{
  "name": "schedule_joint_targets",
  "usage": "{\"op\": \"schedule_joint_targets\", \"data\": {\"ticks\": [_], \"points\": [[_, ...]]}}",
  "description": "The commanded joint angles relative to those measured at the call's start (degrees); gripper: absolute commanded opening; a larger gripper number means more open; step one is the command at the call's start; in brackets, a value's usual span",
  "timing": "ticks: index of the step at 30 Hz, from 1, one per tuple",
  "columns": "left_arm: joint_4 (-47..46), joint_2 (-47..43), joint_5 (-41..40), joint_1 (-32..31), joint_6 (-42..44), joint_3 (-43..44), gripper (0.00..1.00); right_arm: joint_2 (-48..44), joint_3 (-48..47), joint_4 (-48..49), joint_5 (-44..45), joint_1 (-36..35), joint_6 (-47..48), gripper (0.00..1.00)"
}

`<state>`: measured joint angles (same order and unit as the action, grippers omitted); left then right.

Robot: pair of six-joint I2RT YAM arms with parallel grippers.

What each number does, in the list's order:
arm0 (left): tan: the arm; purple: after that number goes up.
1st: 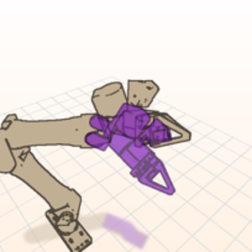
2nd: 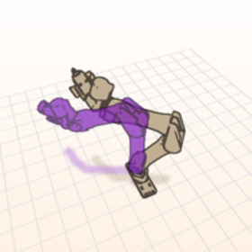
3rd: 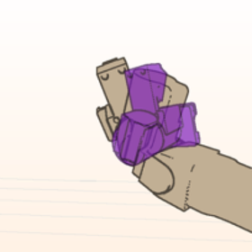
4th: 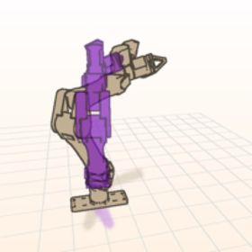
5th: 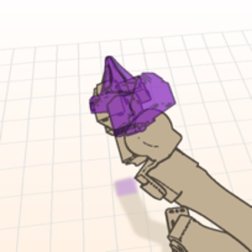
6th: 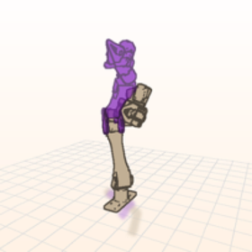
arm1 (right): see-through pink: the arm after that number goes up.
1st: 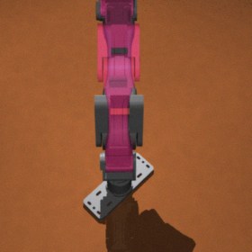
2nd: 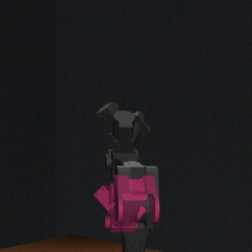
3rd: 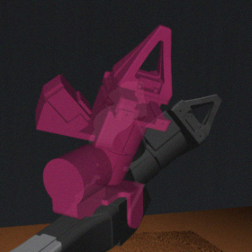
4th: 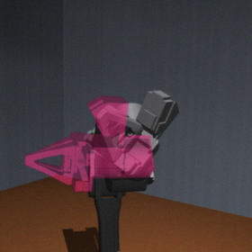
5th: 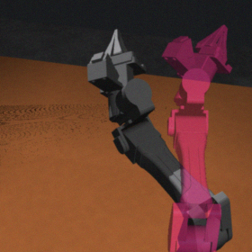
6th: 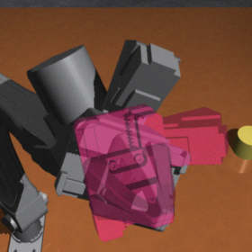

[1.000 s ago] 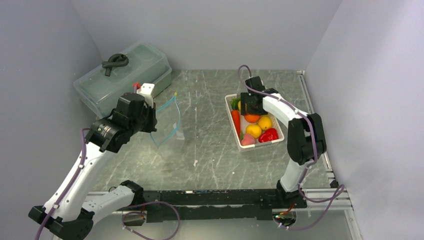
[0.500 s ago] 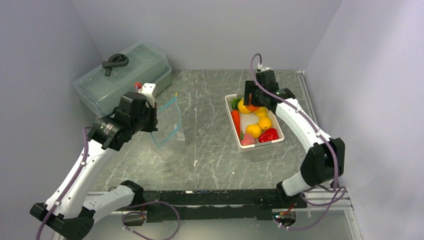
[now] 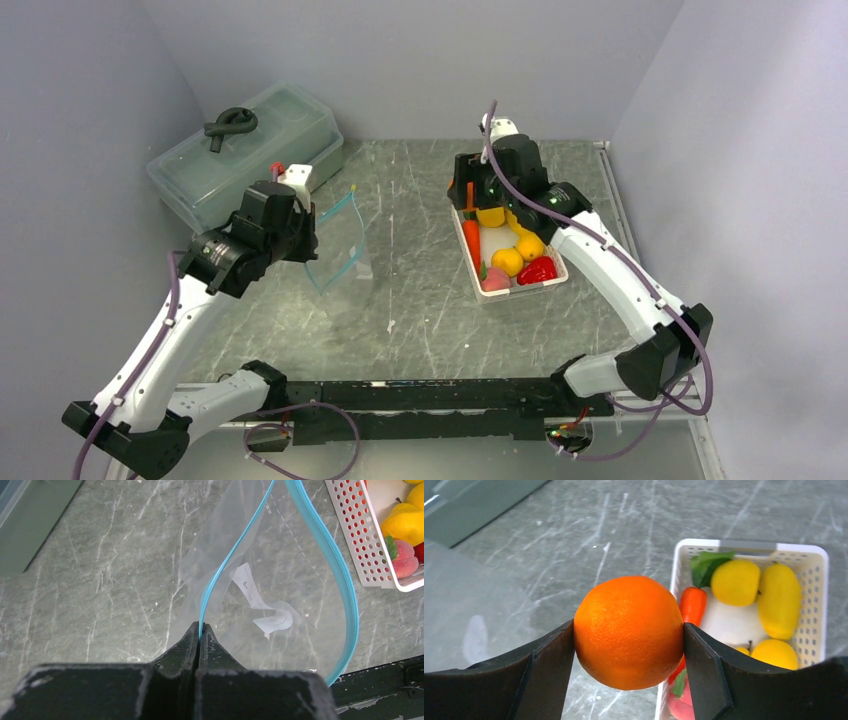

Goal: Place the food in the zip-top bag and seal the zipper
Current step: Place the fake fruit in the zipper food storage bag.

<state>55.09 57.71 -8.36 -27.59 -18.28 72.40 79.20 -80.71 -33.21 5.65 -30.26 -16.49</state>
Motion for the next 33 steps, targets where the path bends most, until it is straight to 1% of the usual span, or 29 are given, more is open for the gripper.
{"op": "schedule_joint_targets", "data": {"ticks": [1,15,27,33], "points": [[-1.75,0.33,1.02,-0.18,-1.47,2.48,0.00,-2.57,-3.20,3.67,-3.18,-2.49,0.91,0.32],[-1.99,-0.11,1.22,-0.18,-2.89,2.20,0.00,-4.48,-3.66,9.30,-10.13,-12.23,3.96,0.31],[-1.46,0.55,1.45,-0.17,-3.24,2.93,0.00,-4.48,-6.12,11.42,-12.76,-21.10,6.82,0.30],[-1.28,0.91,2.12,-0.18,-3.34,3.09,0.00,-3.88,-7.35,14.83,-14.08,-24.49,7.72,0.30]]}}
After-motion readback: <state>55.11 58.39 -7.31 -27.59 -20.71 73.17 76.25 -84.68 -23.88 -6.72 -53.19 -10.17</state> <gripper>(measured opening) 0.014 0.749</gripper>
